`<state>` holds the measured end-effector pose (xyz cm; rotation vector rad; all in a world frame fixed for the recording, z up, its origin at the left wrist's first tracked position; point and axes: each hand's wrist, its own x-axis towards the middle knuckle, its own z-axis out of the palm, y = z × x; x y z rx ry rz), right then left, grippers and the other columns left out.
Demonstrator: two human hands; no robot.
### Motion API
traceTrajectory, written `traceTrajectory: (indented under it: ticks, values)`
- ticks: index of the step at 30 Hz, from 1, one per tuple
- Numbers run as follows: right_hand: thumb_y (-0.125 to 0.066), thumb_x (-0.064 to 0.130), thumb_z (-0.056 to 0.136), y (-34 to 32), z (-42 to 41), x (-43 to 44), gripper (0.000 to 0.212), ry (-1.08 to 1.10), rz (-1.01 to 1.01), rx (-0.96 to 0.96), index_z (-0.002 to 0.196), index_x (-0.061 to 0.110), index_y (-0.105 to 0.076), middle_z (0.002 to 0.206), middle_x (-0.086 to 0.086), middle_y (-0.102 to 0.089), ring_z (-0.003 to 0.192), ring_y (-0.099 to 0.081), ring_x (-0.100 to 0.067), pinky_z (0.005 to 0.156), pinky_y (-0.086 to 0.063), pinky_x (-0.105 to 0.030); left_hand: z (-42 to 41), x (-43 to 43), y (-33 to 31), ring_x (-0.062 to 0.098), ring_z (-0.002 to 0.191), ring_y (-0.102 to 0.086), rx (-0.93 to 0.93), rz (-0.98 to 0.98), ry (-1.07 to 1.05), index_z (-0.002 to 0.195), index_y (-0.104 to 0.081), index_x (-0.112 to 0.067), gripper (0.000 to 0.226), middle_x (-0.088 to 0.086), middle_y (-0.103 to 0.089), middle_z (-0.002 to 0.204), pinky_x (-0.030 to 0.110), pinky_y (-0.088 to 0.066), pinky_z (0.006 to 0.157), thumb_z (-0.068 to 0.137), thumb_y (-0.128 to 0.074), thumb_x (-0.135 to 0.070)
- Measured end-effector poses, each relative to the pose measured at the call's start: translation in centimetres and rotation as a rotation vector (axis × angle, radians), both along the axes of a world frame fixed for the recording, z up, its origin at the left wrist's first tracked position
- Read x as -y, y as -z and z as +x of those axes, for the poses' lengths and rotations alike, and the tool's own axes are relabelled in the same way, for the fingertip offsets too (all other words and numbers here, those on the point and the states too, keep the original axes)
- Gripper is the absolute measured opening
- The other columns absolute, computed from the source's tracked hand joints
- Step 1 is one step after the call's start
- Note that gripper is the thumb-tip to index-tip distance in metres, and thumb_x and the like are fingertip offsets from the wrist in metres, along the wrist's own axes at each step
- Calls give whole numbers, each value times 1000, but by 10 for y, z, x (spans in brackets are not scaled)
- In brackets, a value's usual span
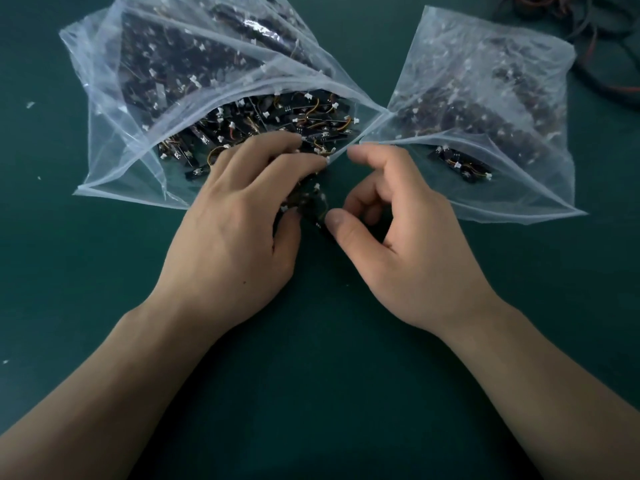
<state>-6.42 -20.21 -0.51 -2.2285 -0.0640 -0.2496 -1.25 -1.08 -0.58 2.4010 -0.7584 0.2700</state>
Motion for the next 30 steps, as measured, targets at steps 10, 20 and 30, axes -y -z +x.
traceTrajectory:
  ticks: [10, 20, 30]
  values:
    - [-66, 44, 97, 1, 7, 0, 66, 7, -75, -41, 153, 28, -37, 89, 13, -65, 74, -64, -8, 65, -52, -35, 2, 3, -2, 22, 128, -61, -7, -73, 84, 142, -62, -13, 62, -2, -66, 136, 41, -50, 105, 86, -61, 14]
    - [-68, 40, 98, 0, 6, -1, 70, -4, -105, -34, 156, 24, -34, 80, 13, -61, 69, -61, -6, 62, -52, -36, -3, 3, -4, 10, 113, -68, 18, -227, 166, 131, -68, -8, 49, -1, -74, 114, 28, -52, 102, 86, -66, 13]
    - [-66, 29, 98, 1, 4, -1, 66, -20, -129, -17, 156, 21, -36, 79, 11, -62, 71, -62, -8, 60, -48, -30, 10, -6, -4, 26, 126, -62, -23, -2, -55, 123, -76, -16, 43, -6, -71, 123, 57, -42, 112, 85, -55, -9]
